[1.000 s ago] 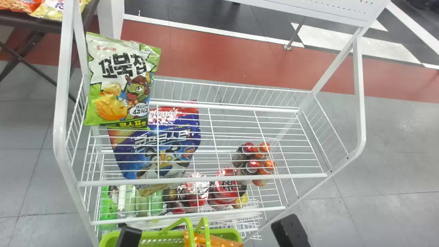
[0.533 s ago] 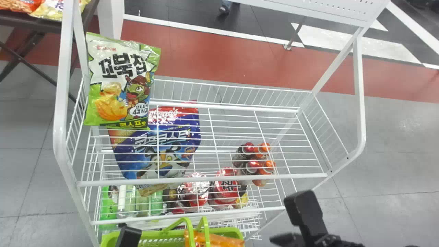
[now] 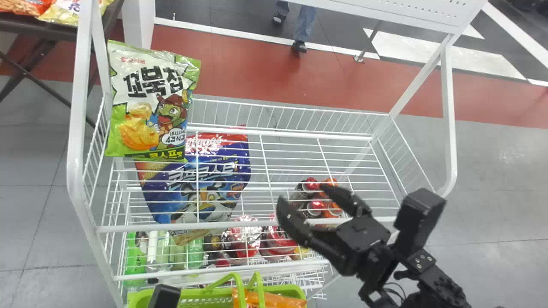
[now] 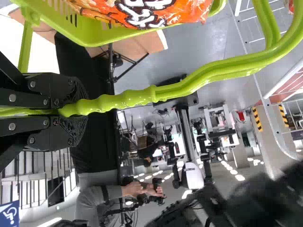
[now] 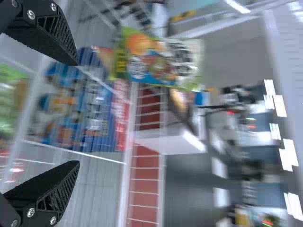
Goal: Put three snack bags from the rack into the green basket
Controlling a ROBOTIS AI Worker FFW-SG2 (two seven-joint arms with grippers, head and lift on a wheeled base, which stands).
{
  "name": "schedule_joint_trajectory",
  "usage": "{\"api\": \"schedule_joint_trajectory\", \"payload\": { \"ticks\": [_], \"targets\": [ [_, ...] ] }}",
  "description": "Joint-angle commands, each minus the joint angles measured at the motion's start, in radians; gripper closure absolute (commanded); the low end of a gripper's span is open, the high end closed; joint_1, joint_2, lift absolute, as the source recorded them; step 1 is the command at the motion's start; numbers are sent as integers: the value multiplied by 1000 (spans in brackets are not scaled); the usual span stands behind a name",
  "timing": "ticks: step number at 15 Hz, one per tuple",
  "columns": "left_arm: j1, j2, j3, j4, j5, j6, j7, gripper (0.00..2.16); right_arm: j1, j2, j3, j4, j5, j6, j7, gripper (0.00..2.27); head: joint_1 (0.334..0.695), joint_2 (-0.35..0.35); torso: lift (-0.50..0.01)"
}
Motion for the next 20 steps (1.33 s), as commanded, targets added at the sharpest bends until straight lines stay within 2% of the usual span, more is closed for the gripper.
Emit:
{"api": "schedule_joint_trajectory", "payload": {
  "ticks": [1, 4, 20],
  "targets": [
    [-1, -3, -15, 5, -7, 0, 5, 1413, 1, 15, 27, 59, 6, -107, -95, 66, 695, -350, 0],
    [1, -3, -19, 5, -7, -6, 5, 1413, -2, 14, 36, 149, 24, -322, -92, 66, 695, -350, 0],
    [11, -3, -13, -6, -9, -3, 11, 1413, -33, -1, 59, 143, 33, -208, -78, 66, 695, -350, 0]
  ]
}}
